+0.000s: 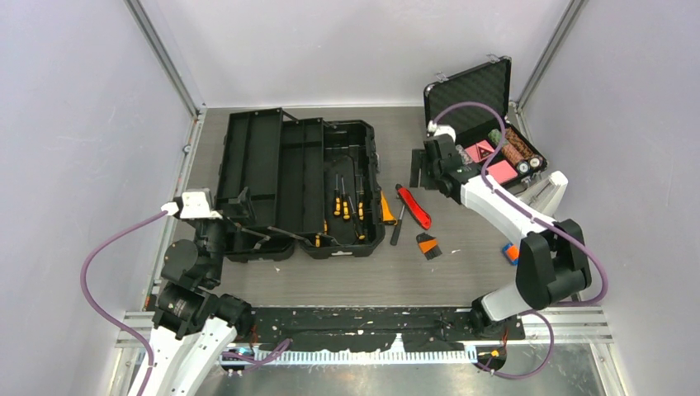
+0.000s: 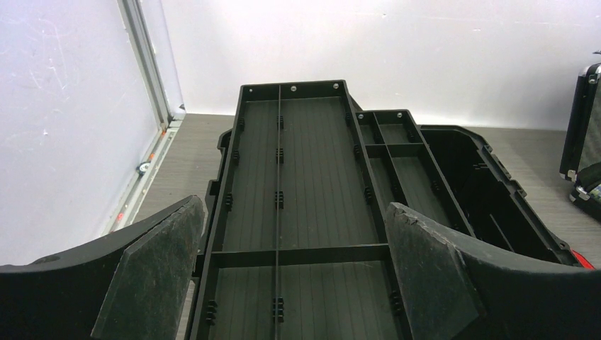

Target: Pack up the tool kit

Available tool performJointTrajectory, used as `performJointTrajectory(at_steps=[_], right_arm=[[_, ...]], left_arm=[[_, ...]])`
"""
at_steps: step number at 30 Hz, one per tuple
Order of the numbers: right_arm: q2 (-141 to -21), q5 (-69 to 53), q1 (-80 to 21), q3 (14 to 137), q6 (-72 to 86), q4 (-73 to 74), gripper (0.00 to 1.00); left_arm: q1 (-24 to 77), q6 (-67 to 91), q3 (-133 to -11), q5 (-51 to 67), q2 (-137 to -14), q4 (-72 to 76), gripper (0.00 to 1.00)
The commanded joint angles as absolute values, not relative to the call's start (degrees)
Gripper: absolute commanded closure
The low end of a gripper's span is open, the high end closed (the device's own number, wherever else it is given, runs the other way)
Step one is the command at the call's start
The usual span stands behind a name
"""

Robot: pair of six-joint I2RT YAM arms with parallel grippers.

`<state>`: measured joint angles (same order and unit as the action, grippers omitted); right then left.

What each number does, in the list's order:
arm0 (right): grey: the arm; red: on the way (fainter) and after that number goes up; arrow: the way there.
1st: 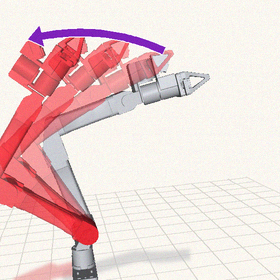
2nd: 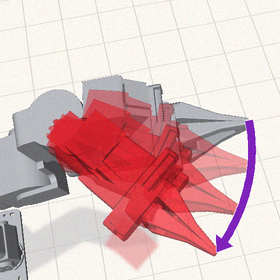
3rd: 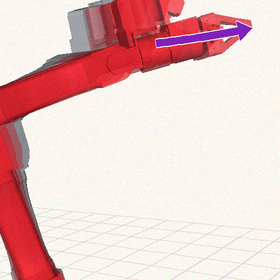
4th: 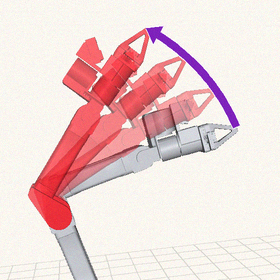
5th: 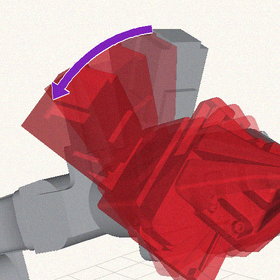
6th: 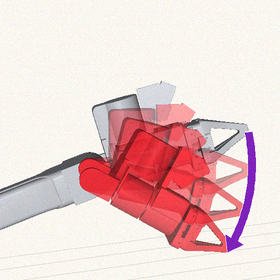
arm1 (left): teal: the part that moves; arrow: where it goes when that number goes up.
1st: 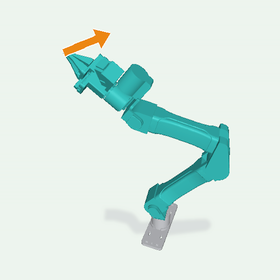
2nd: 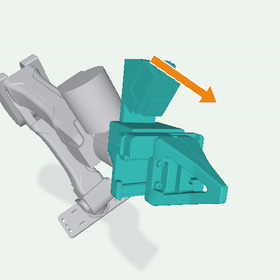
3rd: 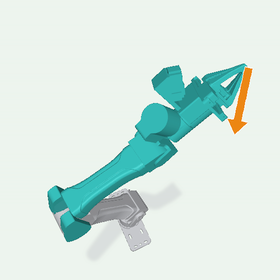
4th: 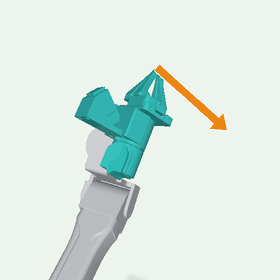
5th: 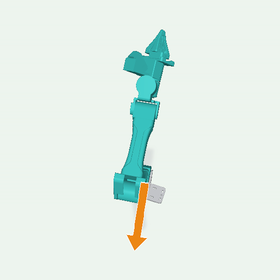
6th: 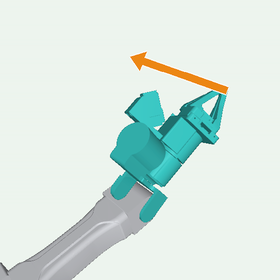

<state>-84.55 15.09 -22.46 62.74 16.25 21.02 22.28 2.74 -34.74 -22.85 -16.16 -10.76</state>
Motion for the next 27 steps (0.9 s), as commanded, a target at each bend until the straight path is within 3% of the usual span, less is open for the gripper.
performJointTrajectory(at_steps=[1, 9, 21, 27], right_arm=[[-84.98, 11.83, -22.62, 58.12, 19.19, 20.47, 0.27], [-92.07, 7.93, -22.65, 57.09, 18.43, 15.85, 0.28], [-98.38, 1.11, -22.73, 58.34, 17.58, 13.91, 0.43], [-97.62, -2.65, -22.68, 57.99, 17.00, 13.99, 0.40]], left_arm=[[22.50, 2.91, -35.33, -22.39, -16.00, -9.11, 0.01], [22.50, 2.90, -35.37, -22.50, -16.00, -9.07, 0.01], [22.50, 2.90, -35.38, -22.68, -15.74, -9.14, 0.01], [22.50, 2.90, -35.40, -22.50, -15.73, -9.14, 0.01]])
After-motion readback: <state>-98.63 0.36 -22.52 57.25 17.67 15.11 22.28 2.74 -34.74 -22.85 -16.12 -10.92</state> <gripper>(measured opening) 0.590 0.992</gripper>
